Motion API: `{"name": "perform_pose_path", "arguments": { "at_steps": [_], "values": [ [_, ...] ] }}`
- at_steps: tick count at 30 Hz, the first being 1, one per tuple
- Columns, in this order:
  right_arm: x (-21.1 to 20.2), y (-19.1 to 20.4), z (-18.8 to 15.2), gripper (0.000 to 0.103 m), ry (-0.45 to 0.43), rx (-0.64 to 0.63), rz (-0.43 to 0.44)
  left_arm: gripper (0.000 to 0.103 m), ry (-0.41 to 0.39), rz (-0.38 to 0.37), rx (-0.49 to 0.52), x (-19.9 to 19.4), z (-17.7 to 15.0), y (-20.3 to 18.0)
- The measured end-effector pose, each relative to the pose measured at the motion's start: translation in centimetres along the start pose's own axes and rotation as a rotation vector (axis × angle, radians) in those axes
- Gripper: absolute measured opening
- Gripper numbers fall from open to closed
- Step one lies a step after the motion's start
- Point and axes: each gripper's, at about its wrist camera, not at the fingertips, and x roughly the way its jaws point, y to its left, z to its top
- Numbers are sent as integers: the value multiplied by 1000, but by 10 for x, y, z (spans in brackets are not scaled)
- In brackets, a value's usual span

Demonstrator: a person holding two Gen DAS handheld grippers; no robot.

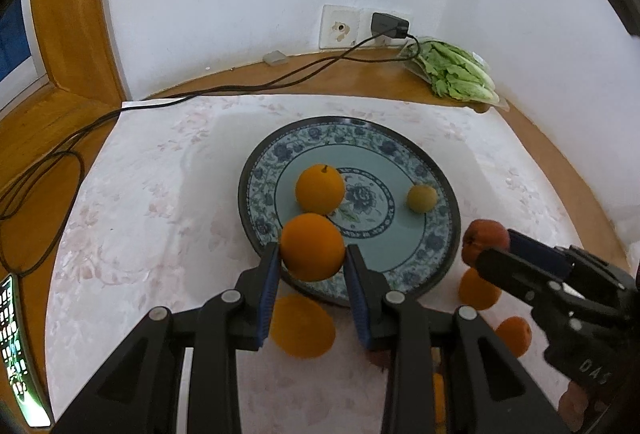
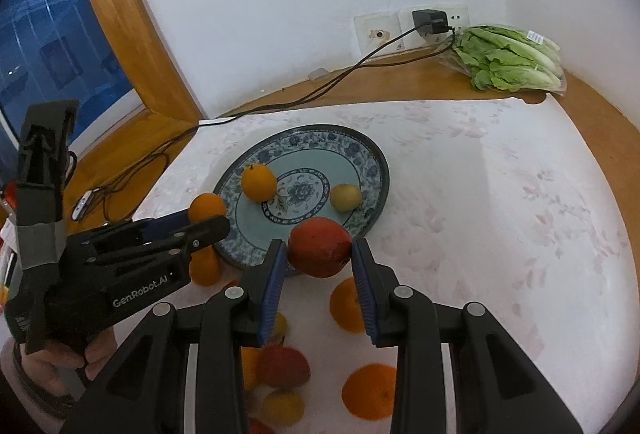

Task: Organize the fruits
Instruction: 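Carry the orange and red apple over the plate with both tools, then open both tools to drop the orange and apple onto the plate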

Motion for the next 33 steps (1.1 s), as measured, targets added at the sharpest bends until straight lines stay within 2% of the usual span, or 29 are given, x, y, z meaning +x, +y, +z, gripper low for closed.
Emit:
{"name": "perform_pose_path", "arguments": {
  "at_steps": [11,22,24,29,33],
  "values": [
    [21,4,-1,35,6,-35,-43,34,3,-3,13,15,1,-3],
    [23,4,-1,35,0,-52,-42,34,7,-7,23,19,0,-8],
    [23,5,-1,35,1,-52,-44,37,8,-7,26,18,1,-8],
    [22,6,-2,38,6,-47,-37,56,-9,-1,33,11,1,-10],
    [17,7,-3,45,-8,-49,-42,59,-16,11,39,5,0,-11]
  ]
}}
